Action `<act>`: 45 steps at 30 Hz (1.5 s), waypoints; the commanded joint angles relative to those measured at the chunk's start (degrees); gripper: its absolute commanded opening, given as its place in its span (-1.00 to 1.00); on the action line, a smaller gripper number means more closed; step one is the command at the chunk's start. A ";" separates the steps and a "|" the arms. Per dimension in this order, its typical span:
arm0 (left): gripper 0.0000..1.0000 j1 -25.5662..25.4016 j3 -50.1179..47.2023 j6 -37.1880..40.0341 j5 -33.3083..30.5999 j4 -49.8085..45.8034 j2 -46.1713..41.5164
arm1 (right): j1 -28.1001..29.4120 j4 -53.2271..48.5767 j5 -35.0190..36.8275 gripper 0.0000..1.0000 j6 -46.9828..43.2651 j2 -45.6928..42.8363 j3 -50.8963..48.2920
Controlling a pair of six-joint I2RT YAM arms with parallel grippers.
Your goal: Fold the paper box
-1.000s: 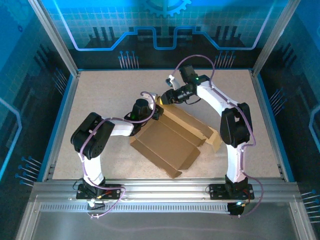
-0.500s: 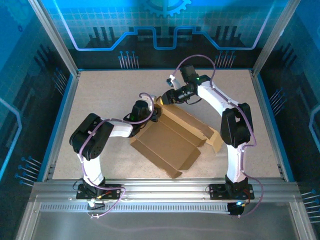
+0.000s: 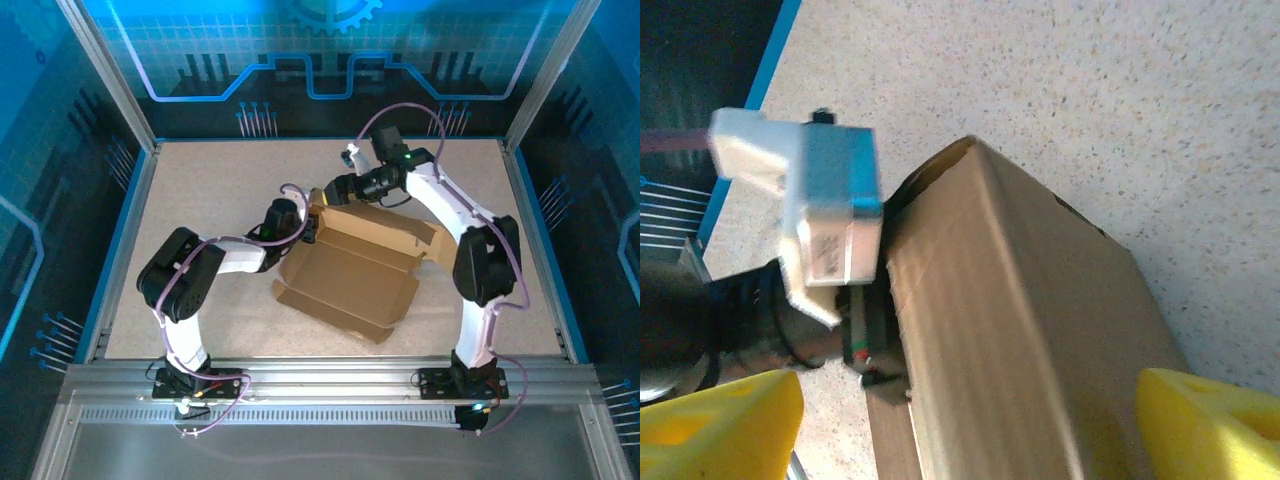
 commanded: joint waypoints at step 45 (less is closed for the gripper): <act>-1.00 -0.74 -3.78 0.02 -22.60 -7.95 -6.13 | -7.44 7.33 23.28 -0.21 25.84 -19.96 -22.86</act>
